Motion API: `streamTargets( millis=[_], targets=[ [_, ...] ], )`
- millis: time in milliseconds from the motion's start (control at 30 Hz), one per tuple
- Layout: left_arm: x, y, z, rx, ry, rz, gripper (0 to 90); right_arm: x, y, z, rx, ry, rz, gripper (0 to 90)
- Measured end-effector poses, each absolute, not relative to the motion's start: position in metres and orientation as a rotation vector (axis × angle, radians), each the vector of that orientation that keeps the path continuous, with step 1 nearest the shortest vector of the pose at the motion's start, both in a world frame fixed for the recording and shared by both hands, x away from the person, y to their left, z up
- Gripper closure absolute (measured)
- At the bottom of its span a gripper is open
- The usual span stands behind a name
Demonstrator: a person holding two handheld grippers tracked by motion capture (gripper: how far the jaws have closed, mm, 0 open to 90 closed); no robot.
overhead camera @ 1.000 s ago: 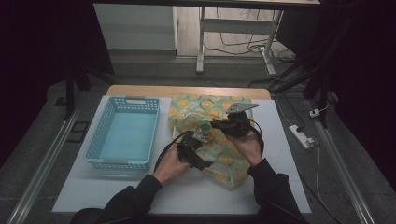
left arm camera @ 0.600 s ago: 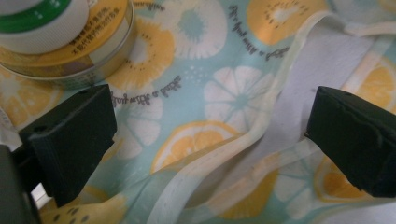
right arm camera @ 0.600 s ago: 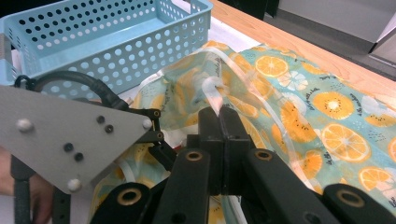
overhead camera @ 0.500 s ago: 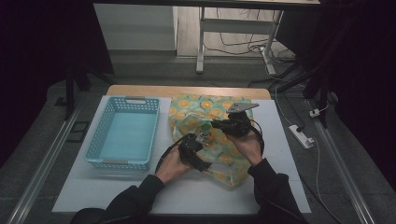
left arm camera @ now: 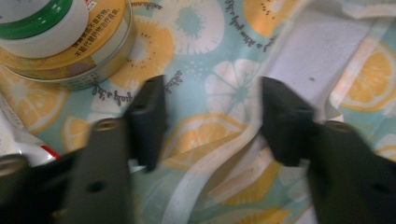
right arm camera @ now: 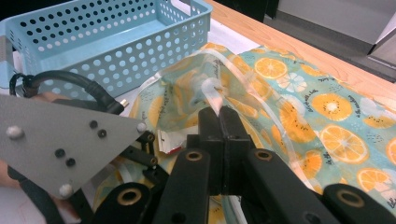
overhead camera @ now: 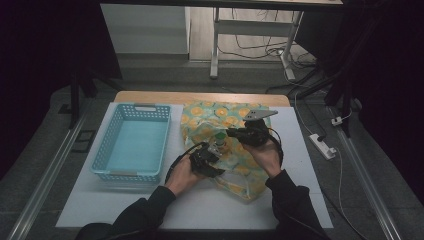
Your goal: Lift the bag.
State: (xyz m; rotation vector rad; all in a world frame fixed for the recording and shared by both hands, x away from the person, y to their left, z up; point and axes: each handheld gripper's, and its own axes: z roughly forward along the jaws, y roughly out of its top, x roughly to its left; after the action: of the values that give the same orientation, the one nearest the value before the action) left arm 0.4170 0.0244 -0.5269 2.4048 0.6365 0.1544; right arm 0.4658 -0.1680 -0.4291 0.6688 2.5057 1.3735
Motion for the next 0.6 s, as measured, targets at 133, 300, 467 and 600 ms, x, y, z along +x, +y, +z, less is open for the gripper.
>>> streamTargets(
  millis=[133, 300, 467, 600],
  targets=[
    [0.4176, 0.0254, -0.5260, 2.396, 0.664, 0.135, 69.5, 0.4659, -0.1681, -0.4290, 0.670, 2.505, 1.375, 89.9],
    [0.4168, 0.0240, -0.5256, 2.388, 0.678, 0.089, 87.6, 0.4660, -0.1681, -0.4292, 0.670, 2.506, 1.374, 89.9],
    [0.4167, 0.0235, -0.5244, 2.386, 0.712, 0.068, 89.2, 0.4661, -0.1685, -0.4292, 0.670, 2.506, 1.374, 89.9],
    [0.4153, 0.0229, -0.5227, 2.392, 0.726, 0.064, 89.7, 0.4664, -0.1690, -0.4288, 0.672, 2.504, 1.375, 89.9]
  ],
)
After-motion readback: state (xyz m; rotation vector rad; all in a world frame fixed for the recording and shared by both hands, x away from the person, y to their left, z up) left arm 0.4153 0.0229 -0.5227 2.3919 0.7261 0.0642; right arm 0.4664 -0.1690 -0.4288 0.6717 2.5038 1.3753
